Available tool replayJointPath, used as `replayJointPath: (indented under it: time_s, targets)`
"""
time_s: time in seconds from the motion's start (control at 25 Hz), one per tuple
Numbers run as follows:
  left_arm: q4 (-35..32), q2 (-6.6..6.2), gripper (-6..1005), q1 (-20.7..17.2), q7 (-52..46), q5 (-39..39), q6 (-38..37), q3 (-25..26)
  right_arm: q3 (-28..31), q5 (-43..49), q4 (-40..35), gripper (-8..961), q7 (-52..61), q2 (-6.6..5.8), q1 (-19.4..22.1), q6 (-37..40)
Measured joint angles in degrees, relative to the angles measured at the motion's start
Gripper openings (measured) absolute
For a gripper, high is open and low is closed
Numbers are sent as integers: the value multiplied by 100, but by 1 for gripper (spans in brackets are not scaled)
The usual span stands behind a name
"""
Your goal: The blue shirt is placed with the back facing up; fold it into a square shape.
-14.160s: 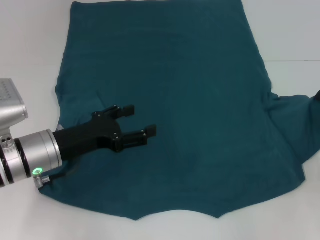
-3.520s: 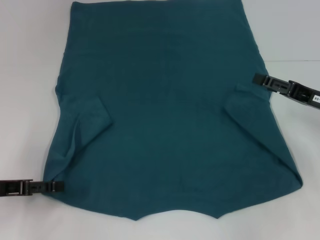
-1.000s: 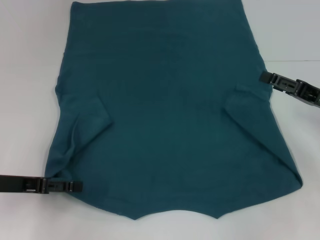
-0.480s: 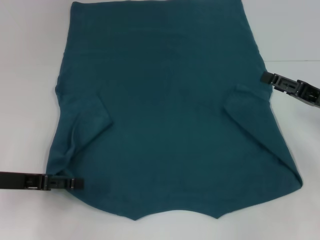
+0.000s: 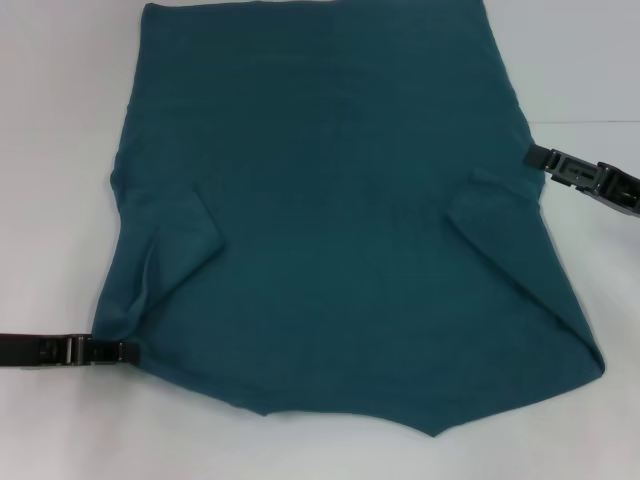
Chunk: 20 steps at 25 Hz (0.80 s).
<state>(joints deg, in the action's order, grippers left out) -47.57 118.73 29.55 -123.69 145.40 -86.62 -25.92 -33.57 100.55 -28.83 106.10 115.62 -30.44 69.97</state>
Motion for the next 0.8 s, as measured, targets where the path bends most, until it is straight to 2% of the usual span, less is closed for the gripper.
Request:
replayJointPath:
  time_s: [0.44,0.68,0.8]
  targets:
    - [-9,10,161,8,-59,-34,-37,-8,18,0,0,910,-10,5,27,9]
    - [-13,13,5,-26,-58,-39,-123,-2,17,0,0,910,-11,3,55,6]
    - [-27,24,5,-81,-59,-39,-194,5,-13,30,0,910,-10,-27,92,-3]
